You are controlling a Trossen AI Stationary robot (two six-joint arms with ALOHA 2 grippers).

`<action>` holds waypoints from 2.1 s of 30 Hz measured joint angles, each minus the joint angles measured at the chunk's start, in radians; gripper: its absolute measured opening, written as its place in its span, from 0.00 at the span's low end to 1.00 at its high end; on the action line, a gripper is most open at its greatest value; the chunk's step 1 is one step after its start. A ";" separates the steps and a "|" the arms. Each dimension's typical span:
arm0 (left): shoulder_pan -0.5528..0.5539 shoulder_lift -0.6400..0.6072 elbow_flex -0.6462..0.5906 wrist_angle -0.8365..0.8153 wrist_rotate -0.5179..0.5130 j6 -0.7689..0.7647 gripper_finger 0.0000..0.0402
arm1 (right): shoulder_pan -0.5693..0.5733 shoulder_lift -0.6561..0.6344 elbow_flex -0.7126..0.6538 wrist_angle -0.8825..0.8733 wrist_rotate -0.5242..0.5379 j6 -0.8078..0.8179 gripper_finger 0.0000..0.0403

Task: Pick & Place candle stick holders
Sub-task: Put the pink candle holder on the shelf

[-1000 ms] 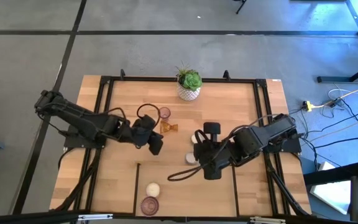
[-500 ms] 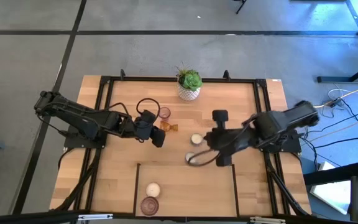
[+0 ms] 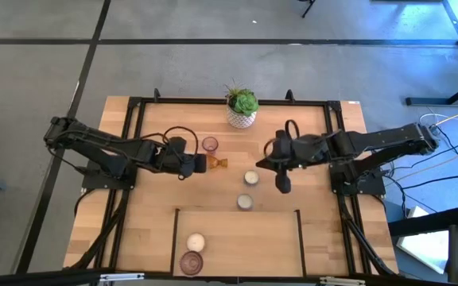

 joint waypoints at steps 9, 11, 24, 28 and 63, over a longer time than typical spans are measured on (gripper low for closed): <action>0.109 0.000 0.000 -0.071 -0.001 0.099 0.00 | -0.055 -0.013 -0.038 0.042 -0.071 0.007 0.00; 0.138 0.001 -0.001 -0.078 0.004 0.106 0.00 | -0.062 -0.013 -0.038 0.040 -0.077 0.005 0.00; 0.165 0.002 -0.257 0.259 0.032 -0.037 0.00 | -0.098 -0.074 -0.193 0.198 -0.199 0.110 0.00; 0.162 0.002 -0.322 0.409 -0.017 -0.009 0.00 | -0.094 -0.111 -0.281 0.325 -0.213 0.163 0.00; 0.162 0.002 -0.509 1.216 0.292 0.461 0.00 | -0.111 -0.140 -0.442 0.586 -0.295 0.326 0.00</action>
